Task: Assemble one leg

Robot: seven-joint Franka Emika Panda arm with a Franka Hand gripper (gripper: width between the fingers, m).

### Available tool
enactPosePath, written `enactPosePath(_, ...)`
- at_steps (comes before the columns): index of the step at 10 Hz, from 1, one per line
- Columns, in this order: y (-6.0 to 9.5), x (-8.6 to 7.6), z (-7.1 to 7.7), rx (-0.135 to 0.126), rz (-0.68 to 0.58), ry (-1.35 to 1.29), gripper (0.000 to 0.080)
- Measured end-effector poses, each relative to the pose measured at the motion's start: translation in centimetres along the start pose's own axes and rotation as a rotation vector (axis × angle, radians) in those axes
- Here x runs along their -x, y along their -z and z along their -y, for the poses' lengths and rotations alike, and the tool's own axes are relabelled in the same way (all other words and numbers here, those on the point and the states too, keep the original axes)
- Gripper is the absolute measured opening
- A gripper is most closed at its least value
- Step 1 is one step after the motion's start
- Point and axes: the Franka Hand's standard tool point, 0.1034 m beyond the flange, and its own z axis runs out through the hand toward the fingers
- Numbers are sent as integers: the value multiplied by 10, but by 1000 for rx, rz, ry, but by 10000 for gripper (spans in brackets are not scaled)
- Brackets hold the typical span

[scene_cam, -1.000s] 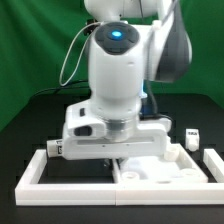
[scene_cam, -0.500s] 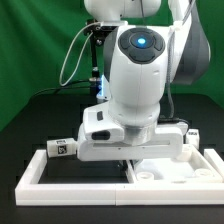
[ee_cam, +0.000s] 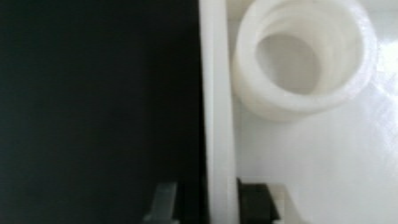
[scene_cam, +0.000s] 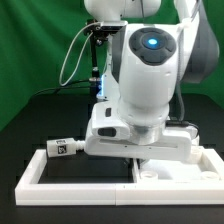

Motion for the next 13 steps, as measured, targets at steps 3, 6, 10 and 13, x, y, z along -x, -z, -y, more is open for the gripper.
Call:
enactPosePath(3, 3, 2, -1, 9, 25, -64, 72)
enactPosePath(6, 4, 2, -1, 9, 25, -48, 252)
enactPosePath(10, 44, 60, 12, -35, 36, -66, 622)
enactPosePath(13, 43, 62, 14, -31, 43, -62, 648)
